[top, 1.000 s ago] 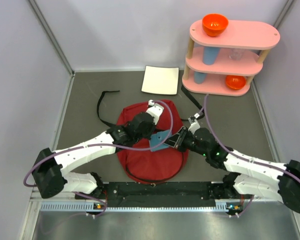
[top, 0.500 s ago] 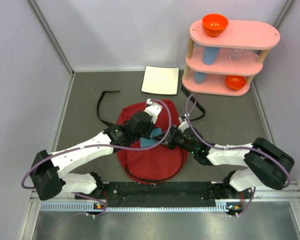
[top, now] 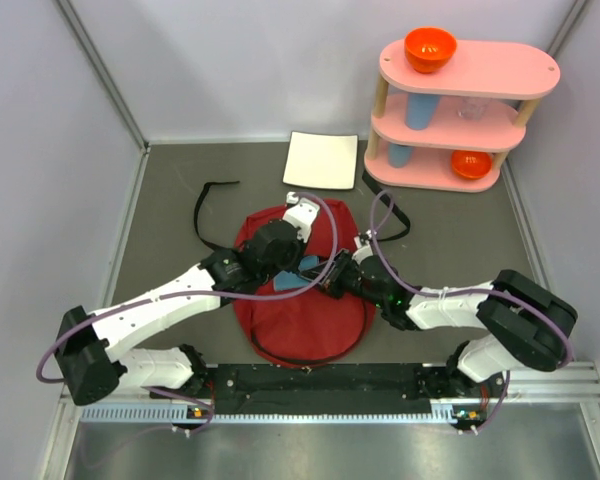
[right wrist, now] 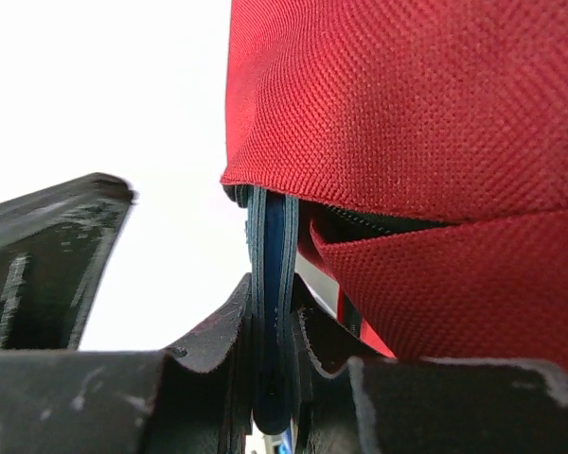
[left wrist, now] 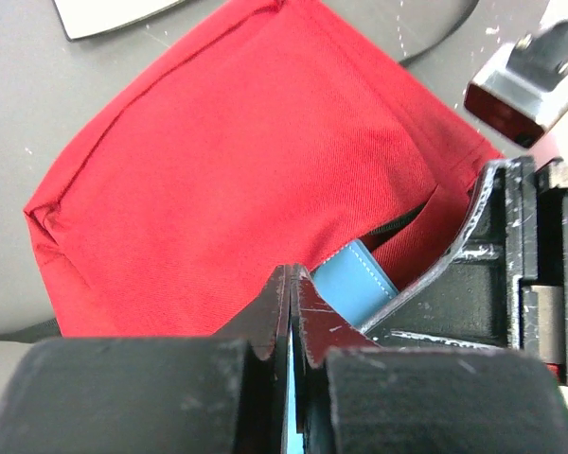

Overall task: Pack the student bag
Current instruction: Place the personal item in the student bag.

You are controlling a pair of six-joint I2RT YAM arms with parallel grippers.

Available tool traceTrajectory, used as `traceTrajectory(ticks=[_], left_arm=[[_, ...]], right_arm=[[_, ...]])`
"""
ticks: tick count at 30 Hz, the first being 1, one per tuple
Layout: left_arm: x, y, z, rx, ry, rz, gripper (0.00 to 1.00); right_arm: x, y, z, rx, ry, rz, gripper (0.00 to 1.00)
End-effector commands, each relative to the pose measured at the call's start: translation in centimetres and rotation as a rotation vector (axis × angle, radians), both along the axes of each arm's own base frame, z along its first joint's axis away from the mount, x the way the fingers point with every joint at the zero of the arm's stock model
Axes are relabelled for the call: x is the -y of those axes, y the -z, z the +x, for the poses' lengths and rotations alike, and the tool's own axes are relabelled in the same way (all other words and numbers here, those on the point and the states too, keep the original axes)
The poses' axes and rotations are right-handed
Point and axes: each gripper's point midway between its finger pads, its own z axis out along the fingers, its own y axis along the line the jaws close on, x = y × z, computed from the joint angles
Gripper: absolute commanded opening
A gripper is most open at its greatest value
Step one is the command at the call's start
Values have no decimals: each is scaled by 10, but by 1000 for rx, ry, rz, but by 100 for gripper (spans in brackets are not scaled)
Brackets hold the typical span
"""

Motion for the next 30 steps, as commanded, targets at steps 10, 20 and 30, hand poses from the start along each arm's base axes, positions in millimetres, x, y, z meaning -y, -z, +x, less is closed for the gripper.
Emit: traceTrajectory(ticks=[10, 20, 30], left_arm=[[8, -29, -3, 50, 63, -65, 40], [24, 34, -4, -60, 176, 35, 66], [21, 60, 12, -79, 135, 65, 49]], right_arm=[[25, 6, 33, -16, 149, -12, 0], [33, 20, 29, 1, 135, -116, 0], [36, 25, 23, 9, 111, -150, 0]])
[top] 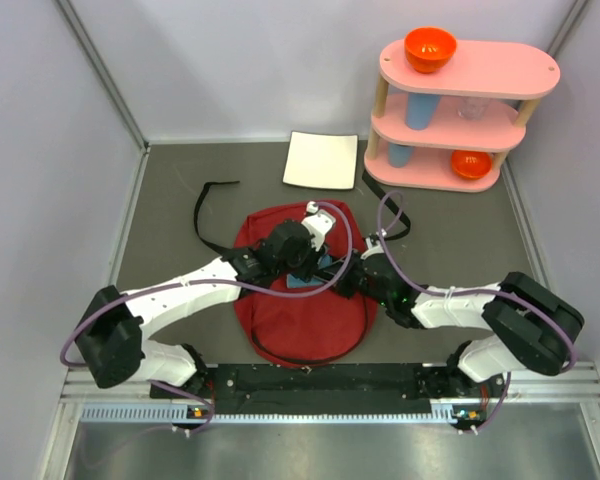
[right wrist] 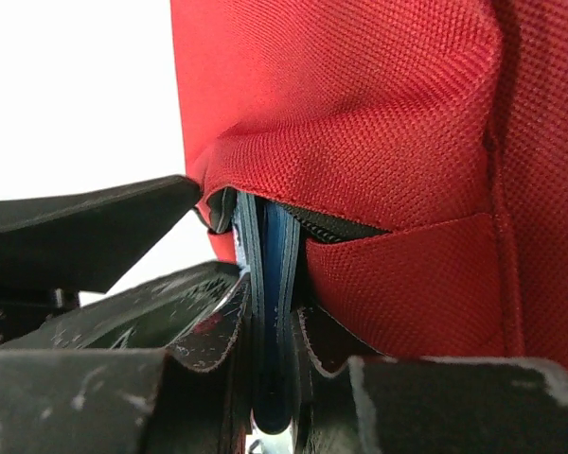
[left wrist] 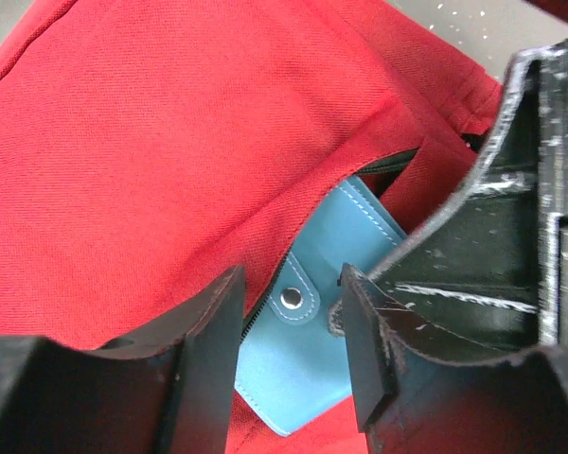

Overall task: Pack the student bag
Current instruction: Place the personal item in the student bag.

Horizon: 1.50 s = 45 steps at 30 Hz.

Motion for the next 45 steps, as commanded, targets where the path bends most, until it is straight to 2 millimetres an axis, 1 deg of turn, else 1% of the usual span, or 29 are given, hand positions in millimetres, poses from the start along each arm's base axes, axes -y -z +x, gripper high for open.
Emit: traceTrajectory(ticks=[1, 2, 5, 9, 12, 13, 15, 16, 18, 19, 20, 23, 26, 29, 32, 33, 35, 37, 38, 39, 40, 41, 44, 45], left_arm=[[-4, 10, 13, 21, -26, 14, 45], [-6, 11, 15, 22, -36, 19, 42], [-14, 15, 20, 13, -55, 26, 45], [-22, 18, 28, 12, -80, 11, 46], [-23, 19, 31, 8, -88, 5, 45], [-21, 19, 32, 9, -86, -1, 40], [-20, 20, 35, 1, -83, -6, 36], [-20, 23, 36, -4, -84, 0, 27], [-19, 24, 36, -8, -77, -1, 21], [-18, 24, 37, -9, -75, -2, 14], [-18, 24, 37, -9, -71, -2, 9], [-18, 23, 38, -15, -72, 1, 0], [-19, 19, 39, -10, -73, 0, 0], [-17, 3, 39, 12, -66, -28, 0], [-19, -21, 36, 43, -69, -67, 0], [-20, -33, 36, 65, -72, -91, 0], [-19, -44, 34, 81, -73, -121, 0], [-17, -57, 34, 96, -74, -162, 0], [-14, -59, 32, 94, -58, -177, 0], [-14, -62, 32, 97, -59, -183, 0], [-13, -63, 32, 93, -62, -190, 0], [-12, -65, 31, 91, -54, -195, 0], [-7, -69, 24, 75, -14, -211, 0], [-5, -72, 21, 71, -5, -228, 0]], right_arm=[[4, -10, 4, 57, 6, -20, 0], [3, -10, 3, 58, 1, -20, 0], [4, -11, 4, 63, 0, -20, 0], [3, -11, 4, 68, -7, -21, 0], [0, -12, 4, 74, -23, -32, 0], [-1, -13, 4, 78, -28, -30, 0], [-3, -14, 4, 78, -35, -23, 0], [-3, -13, 4, 78, -35, -25, 0], [-4, -13, 4, 79, -38, -23, 0], [-5, -13, 5, 79, -40, -24, 0], [-6, -13, 3, 83, -49, -25, 0], [-7, -13, 4, 83, -53, -27, 0], [-7, -14, 4, 85, -55, -33, 0], [-8, -14, 2, 83, -62, -43, 0], [-8, -13, -3, 82, -70, -52, 0], [-10, -15, -6, 84, -80, -45, 0], [-17, -22, -11, 87, -93, -12, 0], [-25, -23, -19, 87, -113, 13, 0], [-27, -31, -17, 98, -98, 53, 0], [-31, -31, -22, 102, -109, 63, 0], [-33, -31, -23, 103, -107, 68, 0], [-33, -35, -19, 115, -83, 80, 0], [-37, -34, -13, 121, -63, 97, 0], [-40, -41, -10, 137, -59, 123, 0]])
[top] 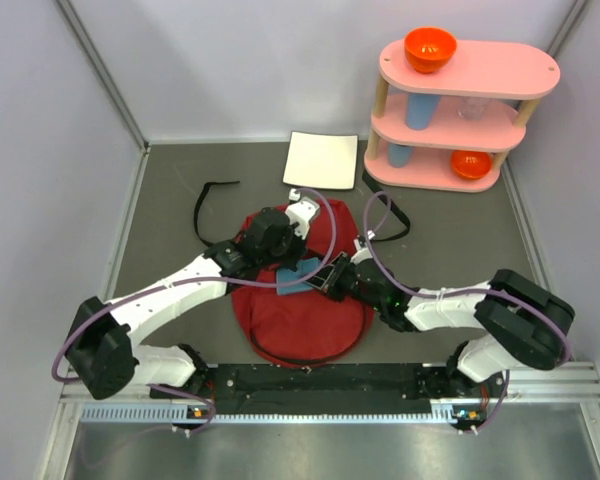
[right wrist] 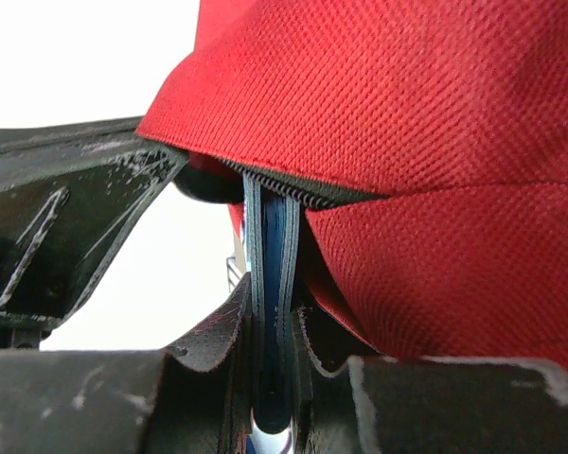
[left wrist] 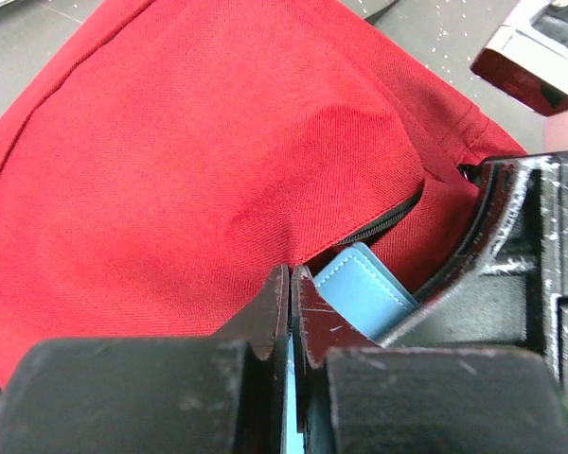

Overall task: Pack the student bag
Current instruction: Place the personal item in the student bag.

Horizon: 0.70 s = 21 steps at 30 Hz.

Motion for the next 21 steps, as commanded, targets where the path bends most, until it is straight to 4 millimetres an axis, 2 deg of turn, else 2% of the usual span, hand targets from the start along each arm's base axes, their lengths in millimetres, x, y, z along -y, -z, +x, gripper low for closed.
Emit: traceTrajectory(ticks=[1, 4, 5, 8, 9, 10, 12, 13, 14, 17, 21], left_arm=[[12, -51, 2, 70, 30, -133, 0], [12, -59, -4, 73, 48, -154, 0], [10, -64, -8, 77, 54, -161, 0], [5, -73, -11, 101, 51, -171, 0], [3, -72, -11, 105, 49, -167, 0], [2, -72, -11, 107, 48, -163, 0], [1, -71, -12, 103, 48, -154, 0], [2, -70, -13, 99, 53, -154, 0], [2, -70, -13, 92, 53, -161, 0], [10, -74, -12, 70, 45, -208, 0], [31, -98, -14, 32, 79, -309, 0]], right_arm=[[-17, -22, 14, 58, 35, 106, 0], [-12, -28, 32, 75, 92, 153, 0], [-4, -27, 43, 81, 129, 165, 0], [9, -53, 64, 176, 188, 199, 0], [10, -62, 66, 206, 193, 198, 0], [12, -57, 68, 198, 200, 152, 0], [15, -74, 72, 243, 217, 130, 0], [20, -69, 76, 225, 245, 98, 0], [23, -72, 78, 236, 259, 100, 0], [25, -78, 86, 259, 284, 117, 0], [33, -79, 97, 277, 340, 105, 0]])
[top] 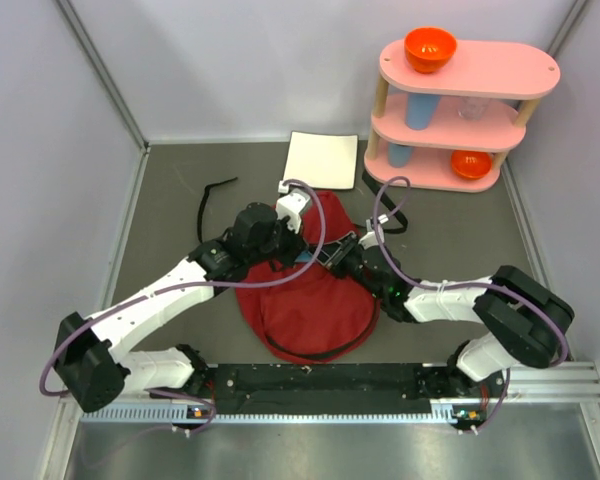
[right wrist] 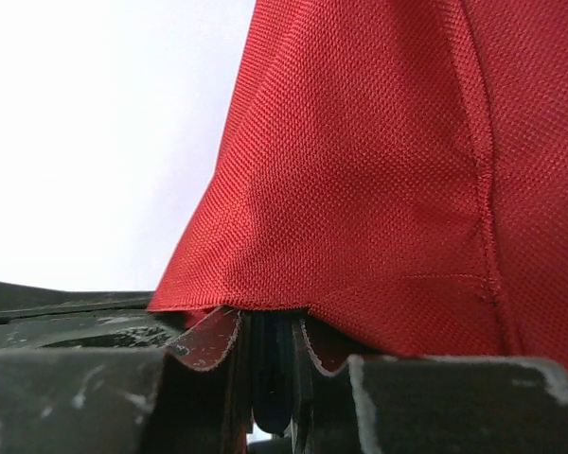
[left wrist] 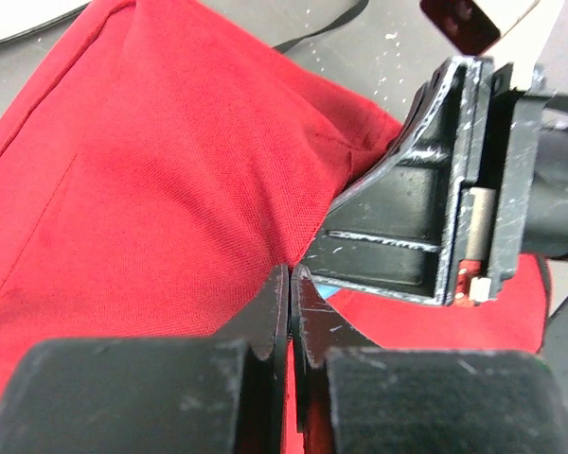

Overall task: Pack the student bag
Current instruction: Place the personal item in the student bag.

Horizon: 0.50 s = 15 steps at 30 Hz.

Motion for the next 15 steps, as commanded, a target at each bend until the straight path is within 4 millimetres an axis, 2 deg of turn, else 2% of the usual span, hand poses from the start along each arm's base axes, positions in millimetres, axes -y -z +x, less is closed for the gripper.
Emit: traceTrajectory(ticks=[1, 3, 4, 5, 7, 8, 11, 15], left_arm=[[33, -61, 4, 24, 45, -203, 0], [36, -65, 6, 22, 38, -218, 0], [37, -66, 8, 24, 32, -218, 0], [35, -67, 11, 31, 13, -218, 0], [31, -67, 14, 34, -12, -210, 0], [28, -65, 17, 34, -41, -199, 0], [22, -61, 19, 33, -69, -183, 0], [17, -62, 20, 44, -83, -180, 0]], right_arm=[[18, -44, 41, 132, 166, 33, 0], [8, -46, 45, 139, 145, 4, 0], [0, -37, 45, 128, 118, -9, 0], [-7, -49, 46, 166, 103, 35, 0], [-22, -35, 43, 159, 46, 14, 0], [-28, -38, 45, 166, 40, 11, 0], [-44, -23, 44, 150, 29, -42, 0], [-50, -11, 47, 158, 27, -43, 0]])
